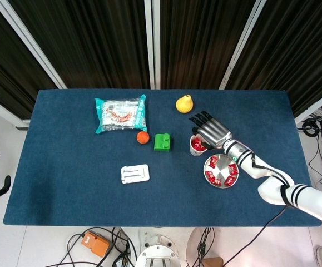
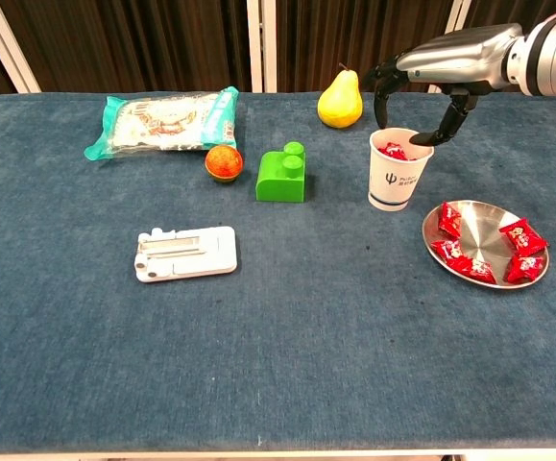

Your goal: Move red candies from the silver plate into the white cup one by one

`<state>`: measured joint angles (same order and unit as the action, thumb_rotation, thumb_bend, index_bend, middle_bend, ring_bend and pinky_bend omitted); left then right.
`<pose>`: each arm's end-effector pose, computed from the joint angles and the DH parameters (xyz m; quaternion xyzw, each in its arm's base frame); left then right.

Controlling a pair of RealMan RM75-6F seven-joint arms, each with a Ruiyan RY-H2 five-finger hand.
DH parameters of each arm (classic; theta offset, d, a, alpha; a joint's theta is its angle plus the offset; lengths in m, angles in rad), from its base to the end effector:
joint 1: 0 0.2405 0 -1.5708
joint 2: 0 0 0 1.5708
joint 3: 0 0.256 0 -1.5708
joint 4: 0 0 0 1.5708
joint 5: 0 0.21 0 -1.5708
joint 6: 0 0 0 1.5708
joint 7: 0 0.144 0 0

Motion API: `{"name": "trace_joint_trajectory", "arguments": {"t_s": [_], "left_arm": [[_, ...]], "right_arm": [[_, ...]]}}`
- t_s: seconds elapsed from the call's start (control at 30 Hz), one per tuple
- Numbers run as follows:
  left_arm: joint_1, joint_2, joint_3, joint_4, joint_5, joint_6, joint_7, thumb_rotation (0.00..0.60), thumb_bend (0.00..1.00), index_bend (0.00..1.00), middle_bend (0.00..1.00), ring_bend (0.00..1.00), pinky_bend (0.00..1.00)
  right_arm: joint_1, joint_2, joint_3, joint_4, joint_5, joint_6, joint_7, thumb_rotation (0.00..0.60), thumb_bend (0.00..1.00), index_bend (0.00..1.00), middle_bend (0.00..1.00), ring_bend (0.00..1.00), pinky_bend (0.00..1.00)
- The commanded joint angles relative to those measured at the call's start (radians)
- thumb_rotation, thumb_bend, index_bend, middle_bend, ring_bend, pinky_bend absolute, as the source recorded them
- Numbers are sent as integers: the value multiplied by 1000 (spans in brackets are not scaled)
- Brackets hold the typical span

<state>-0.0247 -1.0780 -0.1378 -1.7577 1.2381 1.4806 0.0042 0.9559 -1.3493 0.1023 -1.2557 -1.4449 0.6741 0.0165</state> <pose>-0.3233 0.1736 0.1814 -0.4668 -0.4674 -0.3791 0.6480 -0.1457 -0.4137 0.0358 0.8491 -0.2490 0.2859 0.3678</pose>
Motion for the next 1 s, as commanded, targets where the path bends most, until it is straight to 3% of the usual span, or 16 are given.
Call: {"name": "trace_joint_trajectory", "arguments": {"t_s": [0.03, 0.27, 0.53, 0.73, 1.0], "left_arm": [[0, 1, 0, 0, 0, -1, -1, 600, 347, 167, 0, 0, 0], [2, 2, -1, 0, 0, 2, -5, 600, 347, 167, 0, 0, 0], [1, -2, 2, -2, 4, 4, 5, 600, 347, 167, 0, 0, 0], [0, -5, 2, -5, 4, 4, 12, 600, 347, 167, 0, 0, 0], [-1, -3, -1, -1, -3, 1, 7, 600, 346, 167, 0, 0, 0]], "right_arm": [[-6, 12, 1, -11, -1, 16, 0, 600, 498, 392, 109, 35, 0], [-85, 125, -4, -112, 16, 120, -23, 600, 433, 383, 109, 34, 0], [-232, 242, -83, -253, 37, 217, -78, 600, 318, 346, 109, 32, 0], [-264, 194, -119, -212, 28, 192, -50, 600, 307, 312, 110, 33, 0], [-242, 85, -131, -103, -58, 179, -24, 600, 307, 376, 110, 34, 0]]}}
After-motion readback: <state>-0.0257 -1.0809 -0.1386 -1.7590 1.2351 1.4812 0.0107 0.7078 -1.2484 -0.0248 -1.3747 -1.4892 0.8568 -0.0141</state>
